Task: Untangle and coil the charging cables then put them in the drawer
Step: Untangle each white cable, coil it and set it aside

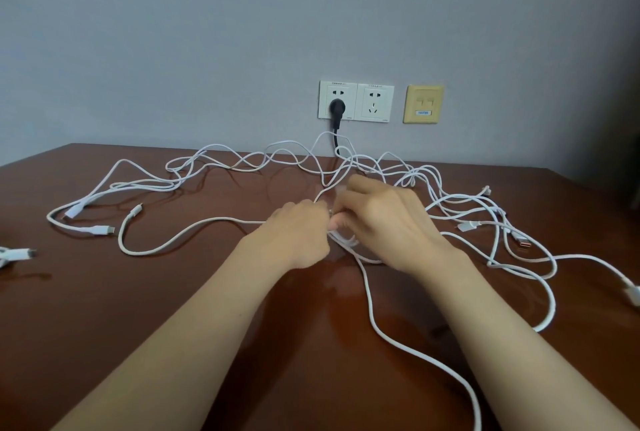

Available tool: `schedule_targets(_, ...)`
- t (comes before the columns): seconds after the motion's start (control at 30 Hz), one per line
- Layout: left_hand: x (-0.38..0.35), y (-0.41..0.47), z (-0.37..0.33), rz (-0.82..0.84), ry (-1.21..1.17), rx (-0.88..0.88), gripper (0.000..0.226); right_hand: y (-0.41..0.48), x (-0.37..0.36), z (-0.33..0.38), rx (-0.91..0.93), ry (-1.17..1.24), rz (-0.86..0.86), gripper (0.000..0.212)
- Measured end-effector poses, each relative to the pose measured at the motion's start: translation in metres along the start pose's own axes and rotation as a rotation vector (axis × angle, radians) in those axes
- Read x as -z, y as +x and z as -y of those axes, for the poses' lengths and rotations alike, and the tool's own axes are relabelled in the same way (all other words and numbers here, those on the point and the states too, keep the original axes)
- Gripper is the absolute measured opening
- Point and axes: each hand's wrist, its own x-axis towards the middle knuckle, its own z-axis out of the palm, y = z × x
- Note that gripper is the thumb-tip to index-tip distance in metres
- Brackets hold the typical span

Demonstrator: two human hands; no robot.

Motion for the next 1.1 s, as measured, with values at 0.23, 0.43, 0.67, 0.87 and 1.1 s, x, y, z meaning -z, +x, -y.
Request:
schedule_targets(0.23, 0.004, -0.002, -0.002, 0.158, -0.14, -0.224, 0.029, -0.001, 0.009, -0.013, -0.268, 0.308, 0.052, 0.019)
schedule_targets(0.43, 0.004, -0.003, -0.008, 0.099, -0.317, -0.298, 0.037, -0.003, 0.011, -0.026, -0.503, 0.831, 0.066, 0.022)
schedule_targets(0.67, 0.003, -0.009, -0.016, 0.009, -0.556, -0.366, 0.039, -0.01, 0.019, -0.032, -0.749, 1.349, 0.177, 0.004)
schedule_targets(0.87, 0.0, -0.006, -0.02, -0.12, -0.721, -0.301, 0.03, -0.008, 0.014, -0.032, -0.903, 1.565, 0.088, 0.022)
schedule_targets(1.1, 0.006, 0.004, -0.015, -0.254, -1.116, -0.064, 0.015, 0.007, 0.007, -0.016, -0.906, 1.522, -0.102, 0.022)
